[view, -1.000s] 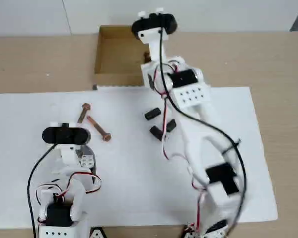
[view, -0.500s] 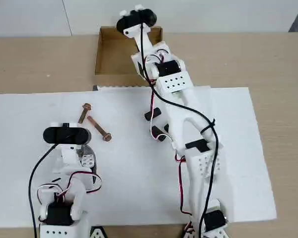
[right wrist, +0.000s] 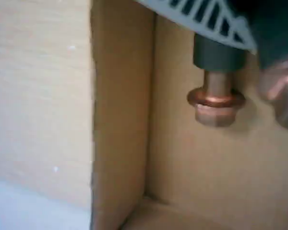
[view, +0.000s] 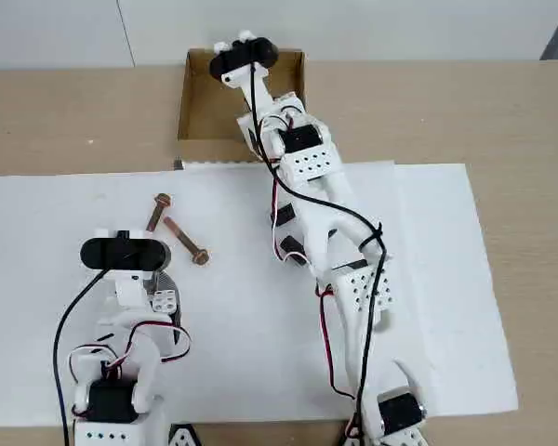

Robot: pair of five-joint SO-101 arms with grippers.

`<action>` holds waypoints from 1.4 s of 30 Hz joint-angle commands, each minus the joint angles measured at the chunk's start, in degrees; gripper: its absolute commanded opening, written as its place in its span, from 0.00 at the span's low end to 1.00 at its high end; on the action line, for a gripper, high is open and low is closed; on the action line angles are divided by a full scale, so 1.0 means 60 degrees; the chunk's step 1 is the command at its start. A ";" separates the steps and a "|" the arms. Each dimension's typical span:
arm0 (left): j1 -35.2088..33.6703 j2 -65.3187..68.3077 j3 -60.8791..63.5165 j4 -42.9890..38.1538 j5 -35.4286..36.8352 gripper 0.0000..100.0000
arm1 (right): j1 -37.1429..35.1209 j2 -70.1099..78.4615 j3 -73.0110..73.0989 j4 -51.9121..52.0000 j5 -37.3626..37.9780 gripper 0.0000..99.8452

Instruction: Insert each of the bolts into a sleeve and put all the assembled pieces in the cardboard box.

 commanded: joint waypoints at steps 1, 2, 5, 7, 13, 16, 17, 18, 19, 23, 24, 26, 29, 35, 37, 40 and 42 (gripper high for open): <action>-0.0029 -0.0073 -0.0022 0.0015 -0.0029 0.01 | -0.0022 -0.0242 -0.0762 -0.0007 0.0073 0.17; -0.0029 -0.0073 -0.0022 0.0015 -0.0029 0.01 | -0.0037 -0.0242 -0.0762 0.0110 0.0073 0.18; -0.0029 -0.0073 -0.0022 0.0015 -0.0029 0.01 | -0.0037 -0.0315 -0.0777 0.0418 0.0059 0.16; -0.0029 -0.0073 -0.0022 0.0015 -0.0029 0.01 | -0.0037 -0.0608 -0.0777 0.0813 0.0029 0.14; -0.0029 -0.0073 -0.0022 0.0015 -0.0029 0.01 | -0.0037 -0.1648 -0.0777 0.2103 -0.0015 0.06; -0.0029 -0.0073 -0.0022 0.0015 -0.0029 0.01 | -0.0037 -0.2278 -0.0777 0.3026 -0.0015 0.00; -0.0029 -0.0073 -0.0022 0.0015 -0.0029 0.01 | -0.0037 -0.2498 -0.0777 0.3377 -0.0015 0.00; -0.0029 -0.0073 -0.0022 0.0015 -0.0029 0.01 | -0.0037 -0.2703 -0.0777 0.3758 -0.0029 0.00; -0.0029 -0.0073 -0.0022 0.0015 -0.0029 0.01 | -0.0037 -0.2894 -0.0777 0.4183 -0.0029 0.00; -0.0029 -0.0073 -0.0022 0.0015 -0.0029 0.01 | -0.0037 -0.3597 -0.0777 0.5780 0.0000 0.00; -0.0029 -0.0073 -0.0022 0.0015 -0.0029 0.01 | -0.0007 -0.3744 -0.0777 0.6029 0.0044 0.00; -0.0029 -0.0073 -0.0022 0.0015 -0.0029 0.01 | 0.0037 -0.3949 -0.0777 0.6366 0.0044 0.00; -0.0029 -0.0073 -0.0022 0.0015 -0.0029 0.01 | 0.0037 -0.4212 -0.0777 0.6952 0.0044 0.00; -0.0029 -0.0073 -0.0022 0.0015 -0.0029 0.01 | -0.0154 -0.4960 -0.0777 0.8300 0.0044 0.00; -0.0029 -0.0073 -0.0022 0.0015 -0.0029 0.01 | -0.0198 -0.5238 -0.0703 0.8549 0.0029 0.00; -0.0029 -0.0073 -0.0022 0.0015 -0.0029 0.01 | -0.0183 -0.5648 -0.0366 0.8608 0.0000 0.00; -0.0029 -0.0073 -0.0022 0.0015 -0.0029 0.01 | -0.0212 -0.6059 0.0234 0.8667 -0.0015 0.00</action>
